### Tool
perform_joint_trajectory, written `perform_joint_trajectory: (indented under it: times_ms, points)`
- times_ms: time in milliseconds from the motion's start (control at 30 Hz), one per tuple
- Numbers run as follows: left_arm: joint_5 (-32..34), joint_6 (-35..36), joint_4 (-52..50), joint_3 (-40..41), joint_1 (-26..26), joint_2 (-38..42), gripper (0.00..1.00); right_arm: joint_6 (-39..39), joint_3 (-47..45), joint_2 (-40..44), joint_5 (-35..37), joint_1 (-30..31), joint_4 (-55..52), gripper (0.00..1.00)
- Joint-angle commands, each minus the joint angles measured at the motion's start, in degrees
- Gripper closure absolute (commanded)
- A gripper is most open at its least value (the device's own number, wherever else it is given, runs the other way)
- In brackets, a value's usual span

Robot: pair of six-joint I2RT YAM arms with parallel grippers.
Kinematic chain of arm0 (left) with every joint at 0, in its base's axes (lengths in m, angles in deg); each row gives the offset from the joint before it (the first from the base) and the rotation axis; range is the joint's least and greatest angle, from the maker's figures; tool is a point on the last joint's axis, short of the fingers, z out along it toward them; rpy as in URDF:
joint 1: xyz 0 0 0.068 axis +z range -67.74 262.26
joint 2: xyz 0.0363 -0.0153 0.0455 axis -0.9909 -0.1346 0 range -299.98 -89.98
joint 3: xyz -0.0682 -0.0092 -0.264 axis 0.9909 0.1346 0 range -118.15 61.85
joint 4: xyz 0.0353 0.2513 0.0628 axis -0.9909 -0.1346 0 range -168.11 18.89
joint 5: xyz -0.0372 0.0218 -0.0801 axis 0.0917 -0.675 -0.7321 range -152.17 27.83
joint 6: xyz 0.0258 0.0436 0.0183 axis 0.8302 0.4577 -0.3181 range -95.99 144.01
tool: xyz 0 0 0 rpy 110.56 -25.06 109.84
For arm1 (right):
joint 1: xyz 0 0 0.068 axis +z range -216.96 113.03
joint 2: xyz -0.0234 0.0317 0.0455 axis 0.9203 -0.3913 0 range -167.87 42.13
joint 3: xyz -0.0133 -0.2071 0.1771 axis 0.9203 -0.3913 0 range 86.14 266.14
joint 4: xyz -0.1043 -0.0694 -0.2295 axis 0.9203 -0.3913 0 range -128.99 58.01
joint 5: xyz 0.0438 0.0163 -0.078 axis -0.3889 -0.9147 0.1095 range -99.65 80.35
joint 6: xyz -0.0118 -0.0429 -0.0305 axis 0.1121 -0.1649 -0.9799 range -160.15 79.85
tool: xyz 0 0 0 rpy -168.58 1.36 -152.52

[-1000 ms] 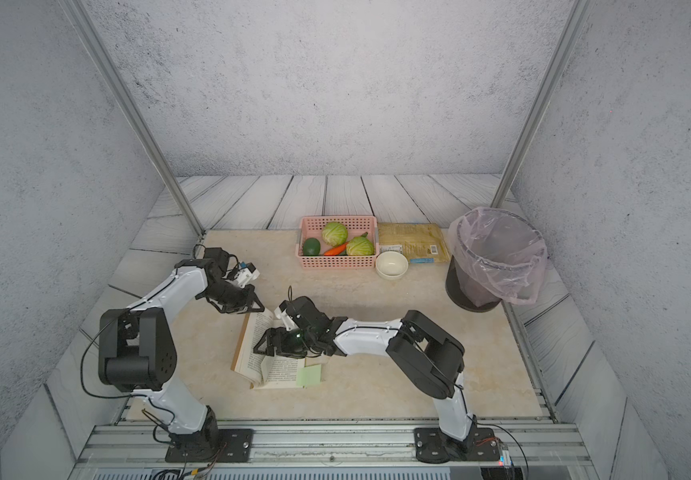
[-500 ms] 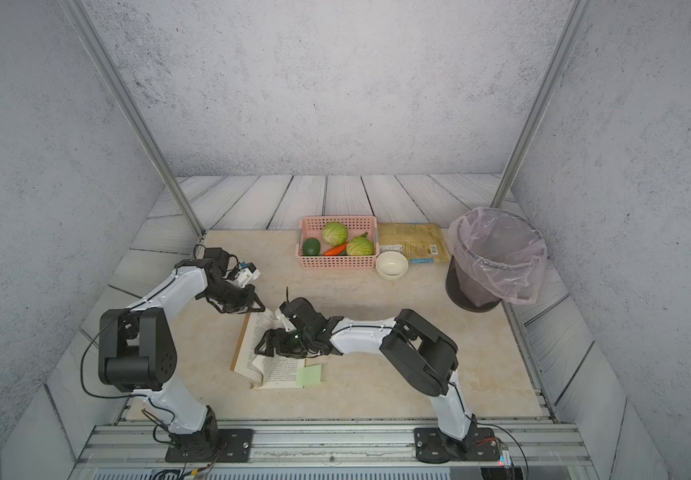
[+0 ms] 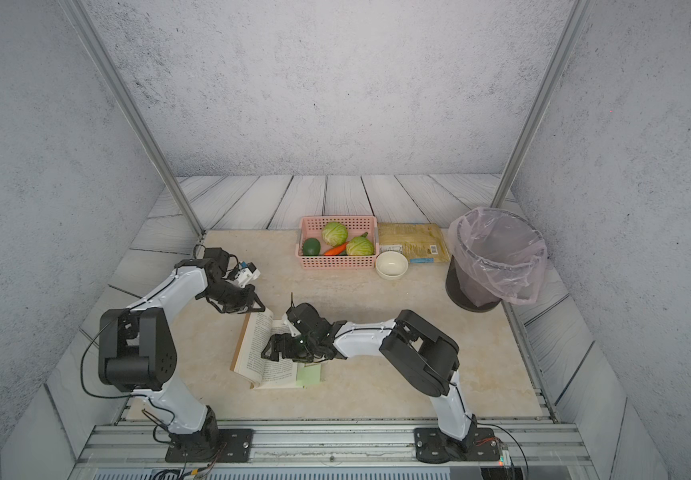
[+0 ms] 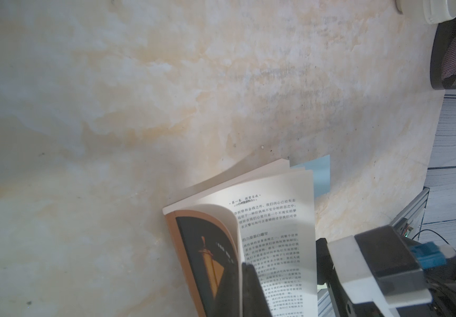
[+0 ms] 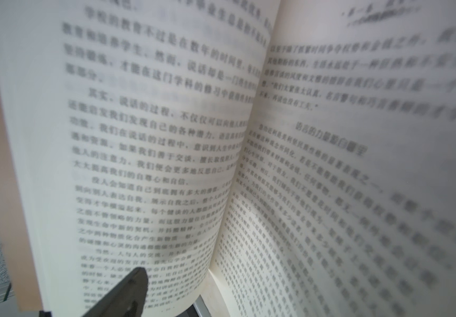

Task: Peel off the used sticky note
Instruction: Turn the page of the book at the center of the board.

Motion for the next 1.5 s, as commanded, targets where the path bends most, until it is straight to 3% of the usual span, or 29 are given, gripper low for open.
perform_joint_trajectory:
  times_ms: [0, 467, 967, 1300, 1467]
  points:
    - [-0.8, 0.9, -1.8, 0.0, 0.6, 0.7, 1.00, -0.3, 0.8, 2.5, -1.3, 0.5, 1.9, 0.09]
    - [-2.0, 1.7, -2.9, -0.4, 0.6, -0.2, 1.00, -5.8, 9.8, -1.1, -3.9, 2.6, -3.5, 0.06]
    - [-2.4, 2.0, -3.5, -0.7, 0.6, -0.8, 1.00, -6.3, 11.7, -3.4, -5.2, 2.8, -3.7, 0.06]
    - [-3.1, 2.6, -3.8, -0.7, 0.6, -1.3, 0.79, -6.7, 13.2, -3.6, -5.5, 2.9, -3.6, 0.06]
    - [-3.0, 2.7, -3.9, -0.7, 0.6, -1.8, 0.75, -6.8, 13.5, -3.3, -5.4, 3.0, -3.4, 0.06]
